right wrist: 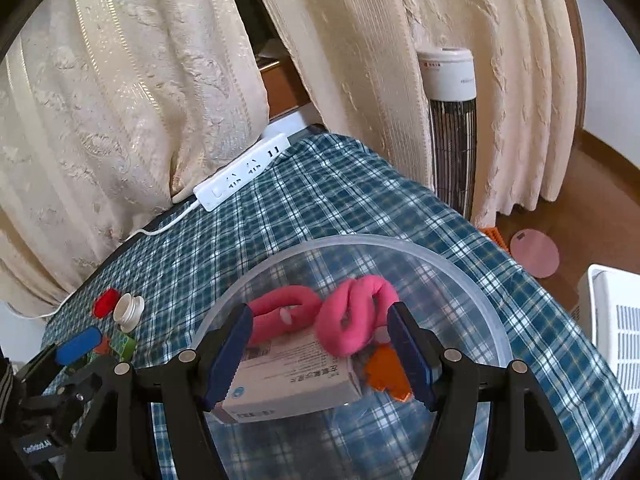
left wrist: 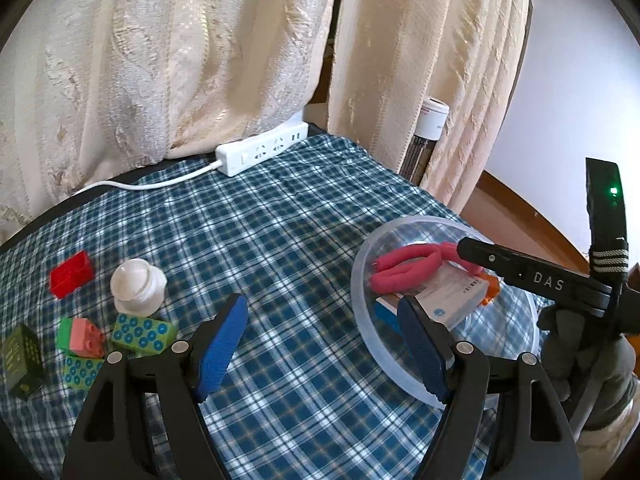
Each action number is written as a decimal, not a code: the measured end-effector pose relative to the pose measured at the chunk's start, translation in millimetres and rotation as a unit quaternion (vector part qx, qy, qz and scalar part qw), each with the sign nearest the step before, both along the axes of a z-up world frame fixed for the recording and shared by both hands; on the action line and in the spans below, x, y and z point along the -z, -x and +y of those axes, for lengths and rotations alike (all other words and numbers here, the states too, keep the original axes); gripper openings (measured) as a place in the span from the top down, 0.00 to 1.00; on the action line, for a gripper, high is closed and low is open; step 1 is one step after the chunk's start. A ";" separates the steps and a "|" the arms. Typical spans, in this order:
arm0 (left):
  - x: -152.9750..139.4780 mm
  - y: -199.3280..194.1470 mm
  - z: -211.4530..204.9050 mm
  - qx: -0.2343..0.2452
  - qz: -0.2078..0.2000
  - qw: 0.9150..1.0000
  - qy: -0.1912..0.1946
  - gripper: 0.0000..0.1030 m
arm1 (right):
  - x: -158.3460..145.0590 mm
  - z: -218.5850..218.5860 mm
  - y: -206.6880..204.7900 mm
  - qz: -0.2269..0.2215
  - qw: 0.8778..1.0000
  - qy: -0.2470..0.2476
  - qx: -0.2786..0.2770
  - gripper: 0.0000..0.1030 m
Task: Organize objects
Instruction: 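Withdraw both tools from the bowl toward the green blocks, then grasp the large green blue-dotted block with the left tool, then grasp the small green blue-dotted block with the right tool, then carry both green blocks over the clear bowl with both tools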
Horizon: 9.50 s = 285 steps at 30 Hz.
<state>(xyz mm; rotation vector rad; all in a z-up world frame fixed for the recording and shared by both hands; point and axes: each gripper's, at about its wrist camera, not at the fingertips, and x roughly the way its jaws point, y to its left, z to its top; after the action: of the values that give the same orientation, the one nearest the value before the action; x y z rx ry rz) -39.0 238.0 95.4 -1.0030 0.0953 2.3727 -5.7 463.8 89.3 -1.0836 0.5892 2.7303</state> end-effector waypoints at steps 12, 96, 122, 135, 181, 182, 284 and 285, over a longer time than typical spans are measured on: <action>-2.8 -7.6 -33.2 -0.036 0.019 0.999 0.017 0.24 | -25.0 -51.0 -9.1 0.029 0.999 -0.032 -0.025 0.29; 82.3 51.5 -173.5 -0.164 -0.058 0.981 0.081 0.23 | 22.0 -213.1 51.9 -0.032 0.983 -0.009 -0.180 0.28; 52.0 21.2 -200.5 -0.210 -0.027 0.973 0.092 0.41 | 28.4 -248.2 78.1 -0.052 0.979 -0.031 -0.197 0.28; 43.8 4.2 -225.9 -0.230 -0.023 0.971 0.066 0.41 | 44.3 -270.9 98.3 -0.082 0.978 -0.032 -0.188 0.24; 47.6 -2.6 -222.0 -0.210 -0.033 0.976 0.050 0.41 | 34.1 -275.2 60.6 -0.055 0.976 -0.099 -0.184 0.33; 47.4 -3.1 -221.0 -0.209 -0.032 0.976 0.051 0.41 | 32.7 -273.8 57.5 -0.053 0.977 -0.096 -0.183 0.33; 20.1 -70.9 71.7 0.085 -0.013 0.994 0.069 0.41 | 4.3 8.4 -95.2 0.060 0.996 -0.019 0.064 0.27; 20.9 -70.6 75.0 0.090 -0.015 0.994 0.068 0.41 | 4.4 9.0 -95.3 0.060 0.996 -0.018 0.065 0.27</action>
<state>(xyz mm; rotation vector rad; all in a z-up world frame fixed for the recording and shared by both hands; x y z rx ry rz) 31.6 312.9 74.6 -1.0457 0.3255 2.2104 89.6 472.8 84.9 -0.8459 0.6006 2.6963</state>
